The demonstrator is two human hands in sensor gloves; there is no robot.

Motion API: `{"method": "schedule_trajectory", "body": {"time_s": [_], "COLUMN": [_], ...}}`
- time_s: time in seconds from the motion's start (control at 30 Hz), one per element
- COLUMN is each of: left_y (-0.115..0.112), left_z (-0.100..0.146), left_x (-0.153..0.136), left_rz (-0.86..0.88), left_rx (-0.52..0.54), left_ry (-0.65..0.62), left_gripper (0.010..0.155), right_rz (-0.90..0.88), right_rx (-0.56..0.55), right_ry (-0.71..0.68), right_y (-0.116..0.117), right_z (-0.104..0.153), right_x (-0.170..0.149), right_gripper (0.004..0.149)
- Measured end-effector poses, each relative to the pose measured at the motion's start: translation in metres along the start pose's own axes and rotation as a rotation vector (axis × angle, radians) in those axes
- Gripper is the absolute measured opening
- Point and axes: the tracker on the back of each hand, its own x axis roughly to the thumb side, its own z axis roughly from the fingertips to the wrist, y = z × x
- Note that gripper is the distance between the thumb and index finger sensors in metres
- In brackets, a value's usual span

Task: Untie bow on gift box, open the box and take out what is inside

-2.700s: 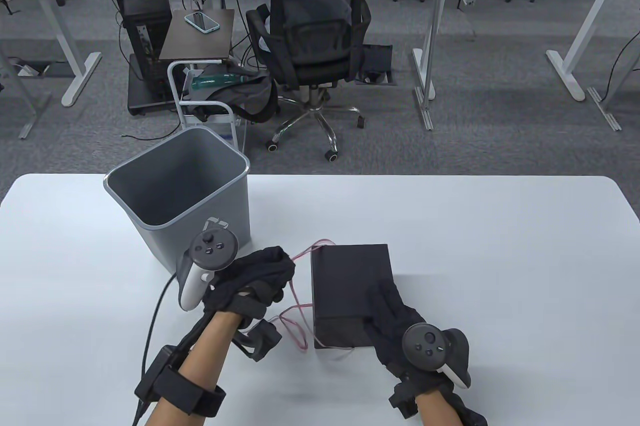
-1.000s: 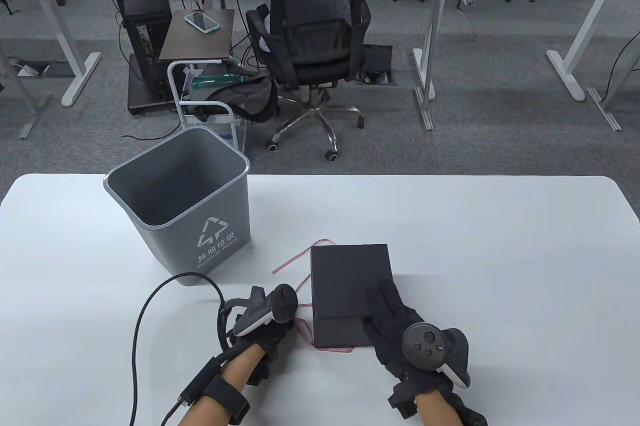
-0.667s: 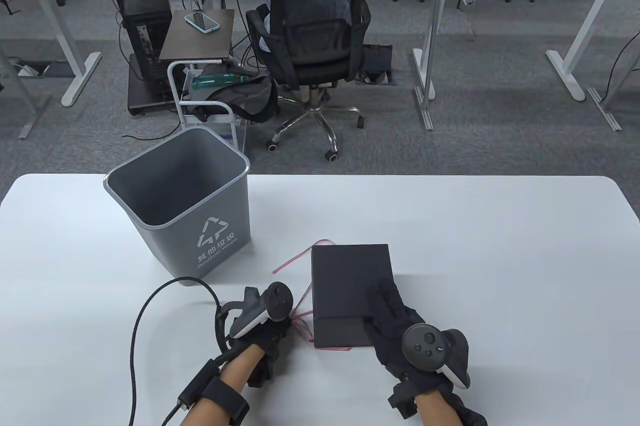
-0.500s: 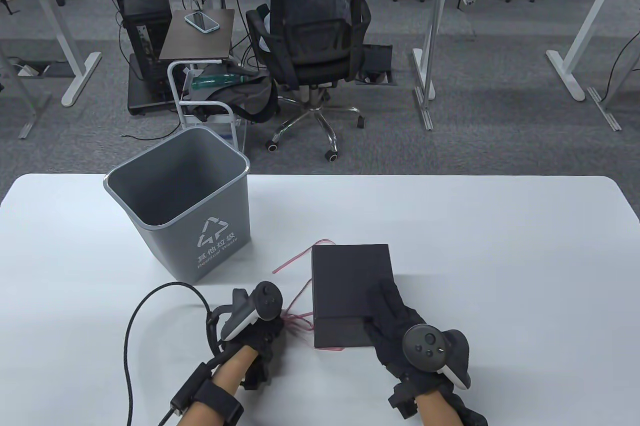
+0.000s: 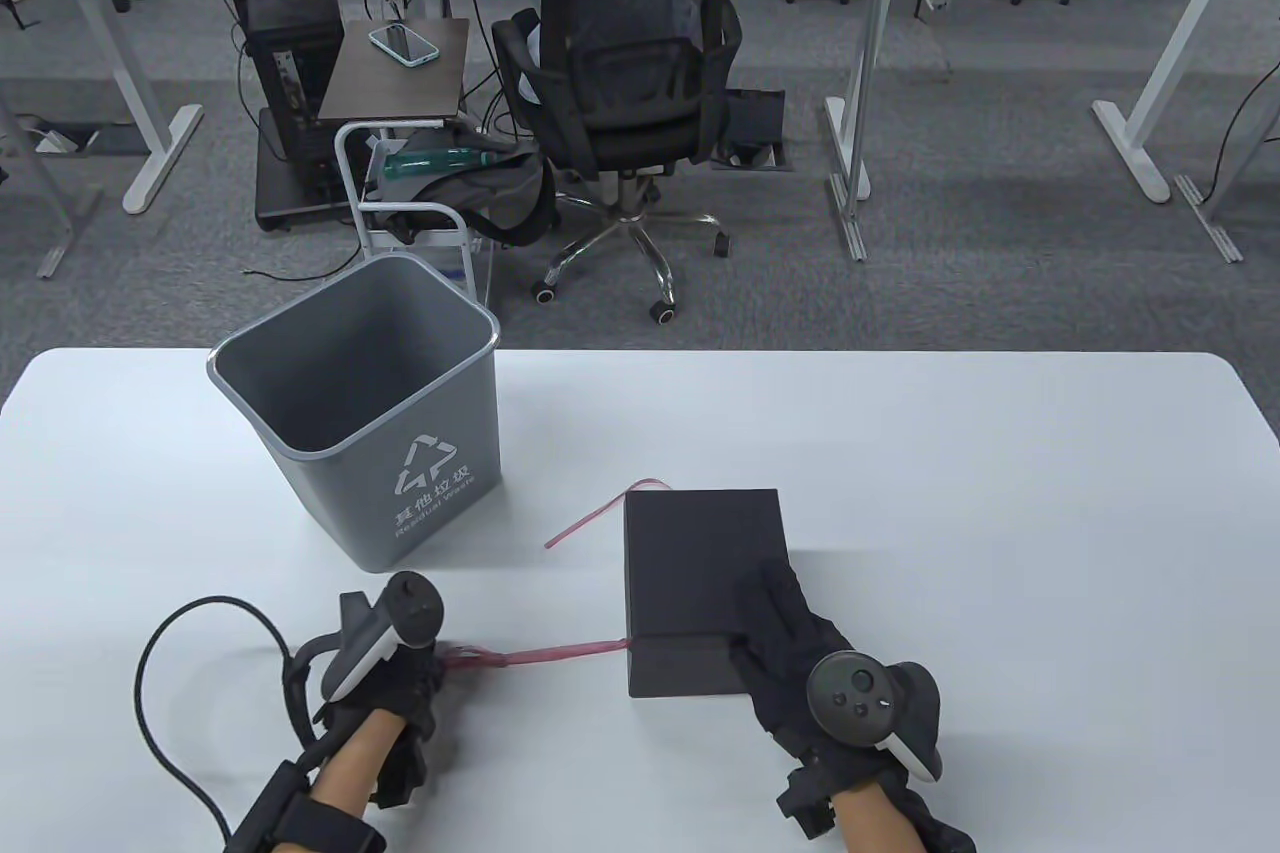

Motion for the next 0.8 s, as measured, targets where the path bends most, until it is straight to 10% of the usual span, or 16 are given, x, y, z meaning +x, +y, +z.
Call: {"method": "schedule_trajectory", "body": {"time_s": [0.4, 0.8], "left_y": [0.018, 0.005], "left_z": [0.000, 0.011], "left_x": [-0.071, 0.064], "left_rz": [0.024, -0.004], "left_rx": [0.102, 0.139], "left_ry": [0.299, -0.184], "left_gripper": [0.038, 0.038], "right_rz": [0.001, -0.001], "right_rx": [0.000, 0.002], "right_ry": [-0.002, -0.001], "right_y": [0.001, 0.001], "right_z": [0.000, -0.001], "right_x": [0.000, 0.001], "right_gripper": [0.069, 0.069]}}
